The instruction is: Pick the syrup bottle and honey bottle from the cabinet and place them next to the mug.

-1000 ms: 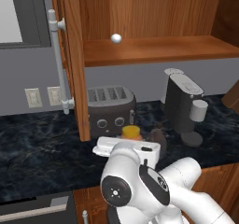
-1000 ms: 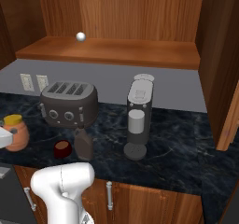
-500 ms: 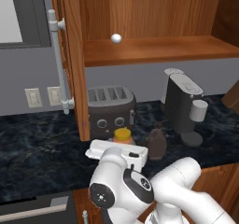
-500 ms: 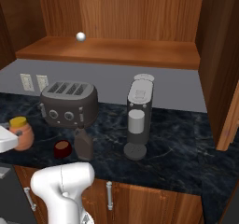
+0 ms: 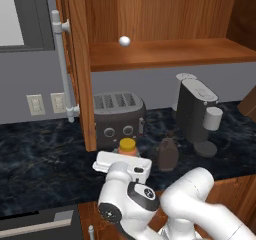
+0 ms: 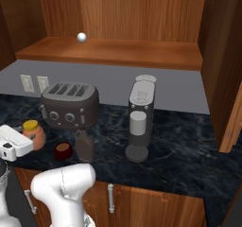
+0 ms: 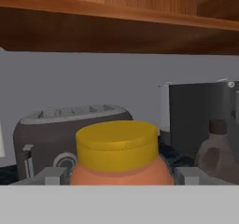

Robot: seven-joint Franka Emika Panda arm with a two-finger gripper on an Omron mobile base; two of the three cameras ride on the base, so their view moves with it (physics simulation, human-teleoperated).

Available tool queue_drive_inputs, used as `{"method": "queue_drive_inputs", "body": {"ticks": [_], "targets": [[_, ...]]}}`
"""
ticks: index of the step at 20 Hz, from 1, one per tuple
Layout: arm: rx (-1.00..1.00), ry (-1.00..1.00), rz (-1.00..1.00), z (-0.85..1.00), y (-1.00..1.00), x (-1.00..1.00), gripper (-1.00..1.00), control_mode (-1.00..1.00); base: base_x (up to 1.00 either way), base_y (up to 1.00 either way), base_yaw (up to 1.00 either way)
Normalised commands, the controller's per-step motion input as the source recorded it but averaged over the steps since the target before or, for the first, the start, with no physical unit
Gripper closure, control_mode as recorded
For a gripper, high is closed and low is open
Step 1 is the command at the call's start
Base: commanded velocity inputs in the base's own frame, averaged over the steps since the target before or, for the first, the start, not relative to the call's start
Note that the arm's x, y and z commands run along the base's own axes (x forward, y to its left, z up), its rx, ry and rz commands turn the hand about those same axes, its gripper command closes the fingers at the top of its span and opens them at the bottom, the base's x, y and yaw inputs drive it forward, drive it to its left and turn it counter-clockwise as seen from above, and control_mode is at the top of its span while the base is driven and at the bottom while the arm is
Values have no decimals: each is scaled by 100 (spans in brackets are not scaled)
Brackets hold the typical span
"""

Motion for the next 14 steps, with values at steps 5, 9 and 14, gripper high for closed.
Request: {"method": "queue_drive_inputs", "body": {"ticks": [5,9,14], "targets": [[0,-7,1,-30,0,24,100,-100,0,0,0],[0,0,0,0,1,0,100,-100,0,0,0],[0,0,0,-3,10,1,100,-100,0,0,0]]}}
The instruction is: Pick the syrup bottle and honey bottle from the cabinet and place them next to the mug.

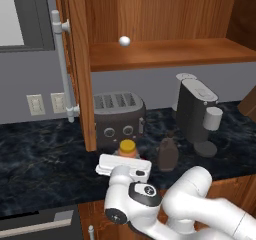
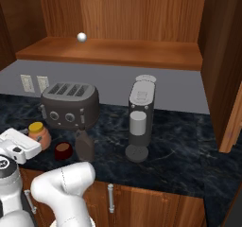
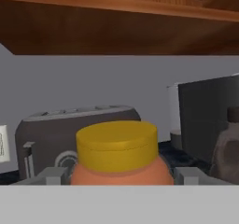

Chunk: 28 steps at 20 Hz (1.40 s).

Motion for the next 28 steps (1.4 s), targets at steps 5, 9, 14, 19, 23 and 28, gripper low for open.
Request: {"method": "queue_drive_inputs", "body": {"ticks": [5,9,14,19,23,28], "targets": [[3,0,0,-10,33,2,100,-100,0,0,0],[3,0,0,-10,34,4,100,-100,0,0,0],[2,0,0,-6,27,1,100,-100,0,0,0],[0,0,0,-4,0,3,100,-100,0,0,0],[-1,0,0,-52,-4,36,100,-100,0,0,0],[0,0,0,-37,-8,35,100,-100,0,0,0]]}}
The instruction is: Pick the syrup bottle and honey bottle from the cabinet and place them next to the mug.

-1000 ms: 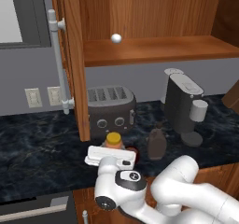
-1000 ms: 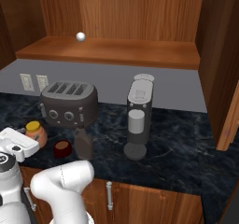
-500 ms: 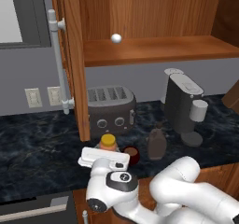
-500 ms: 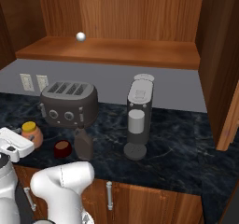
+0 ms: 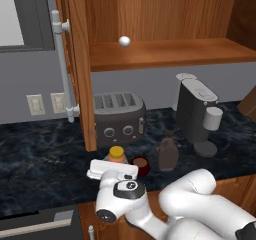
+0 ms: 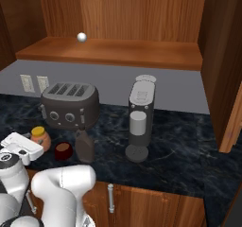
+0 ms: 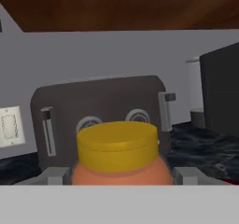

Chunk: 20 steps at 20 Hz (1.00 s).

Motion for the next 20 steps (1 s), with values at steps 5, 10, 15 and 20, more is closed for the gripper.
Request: {"method": "queue_drive_inputs", "body": {"ticks": [5,10,15,20], "targets": [[0,0,0,-9,-1,10,100,-100,0,0,0],[-1,0,0,-17,0,7,100,-100,0,0,0],[-2,0,0,-28,0,19,100,-100,0,0,0],[0,0,0,-12,0,17,100,-100,0,0,0]]}}
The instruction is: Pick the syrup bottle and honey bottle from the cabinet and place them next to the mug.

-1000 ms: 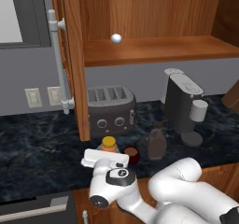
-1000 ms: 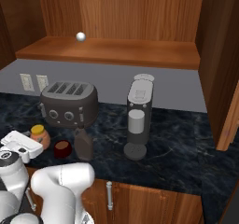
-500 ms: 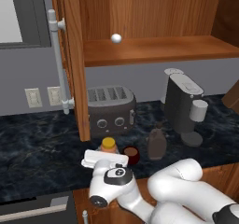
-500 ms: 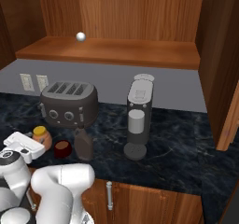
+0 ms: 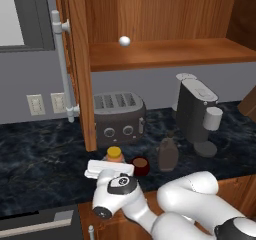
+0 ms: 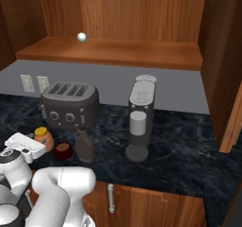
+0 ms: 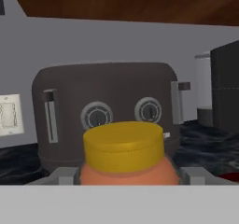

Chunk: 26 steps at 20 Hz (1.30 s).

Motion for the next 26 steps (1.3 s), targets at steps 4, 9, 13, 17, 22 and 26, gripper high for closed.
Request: {"method": "queue_drive_inputs", "body": {"ticks": [4,9,13,17,22,26], "targets": [[0,0,0,0,0,0,100,-100,0,0,0],[0,0,0,-5,0,1,100,-100,0,0,0],[0,0,0,-18,0,1,100,-100,0,0,0],[0,0,0,-20,0,0,-100,-100,0,0,0],[0,0,0,-3,0,0,-100,-100,0,0,0],[0,0,0,0,0,0,-100,-100,0,0,0]]}}
